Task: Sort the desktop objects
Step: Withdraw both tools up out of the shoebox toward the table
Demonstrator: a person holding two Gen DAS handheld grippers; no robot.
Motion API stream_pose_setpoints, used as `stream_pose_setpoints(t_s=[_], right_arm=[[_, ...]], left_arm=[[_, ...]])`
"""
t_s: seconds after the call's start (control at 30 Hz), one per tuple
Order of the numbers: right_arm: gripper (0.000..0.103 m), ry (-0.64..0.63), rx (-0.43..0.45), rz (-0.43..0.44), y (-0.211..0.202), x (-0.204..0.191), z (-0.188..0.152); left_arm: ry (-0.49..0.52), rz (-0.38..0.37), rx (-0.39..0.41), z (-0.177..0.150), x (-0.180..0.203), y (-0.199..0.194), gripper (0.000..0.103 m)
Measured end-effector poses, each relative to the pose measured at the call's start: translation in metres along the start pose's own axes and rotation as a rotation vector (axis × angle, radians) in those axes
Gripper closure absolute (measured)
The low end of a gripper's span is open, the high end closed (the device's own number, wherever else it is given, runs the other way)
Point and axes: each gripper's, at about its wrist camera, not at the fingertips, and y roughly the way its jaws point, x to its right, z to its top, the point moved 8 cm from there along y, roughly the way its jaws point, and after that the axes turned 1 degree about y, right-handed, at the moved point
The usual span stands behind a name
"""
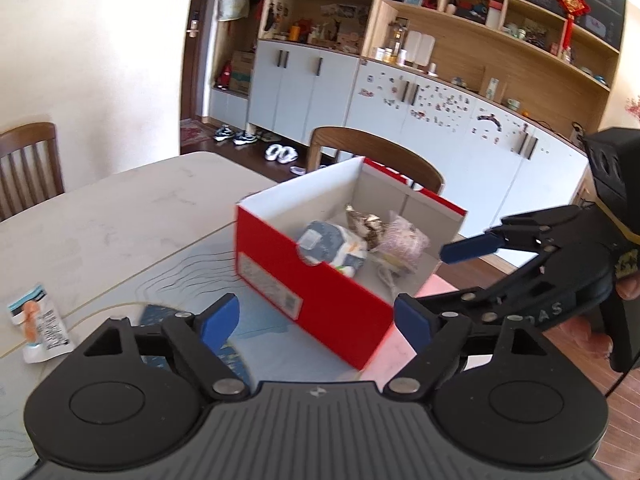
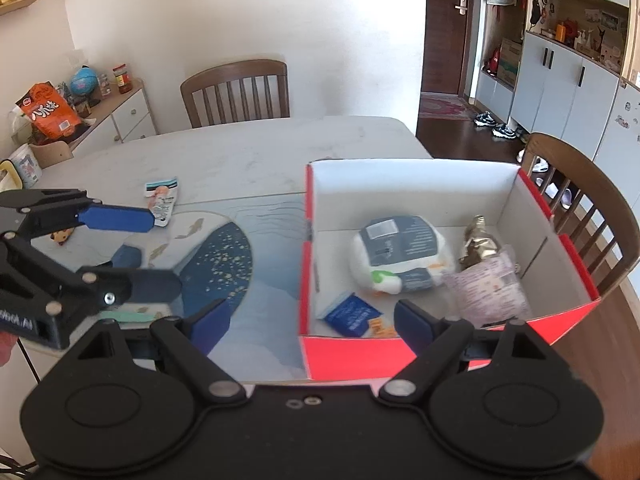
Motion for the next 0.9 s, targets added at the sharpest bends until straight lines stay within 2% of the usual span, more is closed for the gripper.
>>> stream_pose_setpoints(t_s=[0.23,0.57,0.8,0.9], right_arm=[[0.014,-0.027,-0.004,0.014,0.008,-0.032,-0.009],[0.014,-0.070,0.003,0.052,0.019,-0.083,-0.013],[0.014,-0.108,-0.006,0.079,0.029,-0.108,-0.015],[0.014,-0.111,-0.008,0.085,0.034,-0.114,-0.016]], left_arm=[[-0.021,0.050,0.028,-0.011,-0.029,-0.018,0.001],[-0.065,0.073,0.044,-0.030,-0.056,-0.036,0.000],[-0.046,0.125,0.075,-0.041,-0.071,-0.054,0.000],[-0.068,0.142,0.074,-0.049,-0.082,-0.060,0.000]])
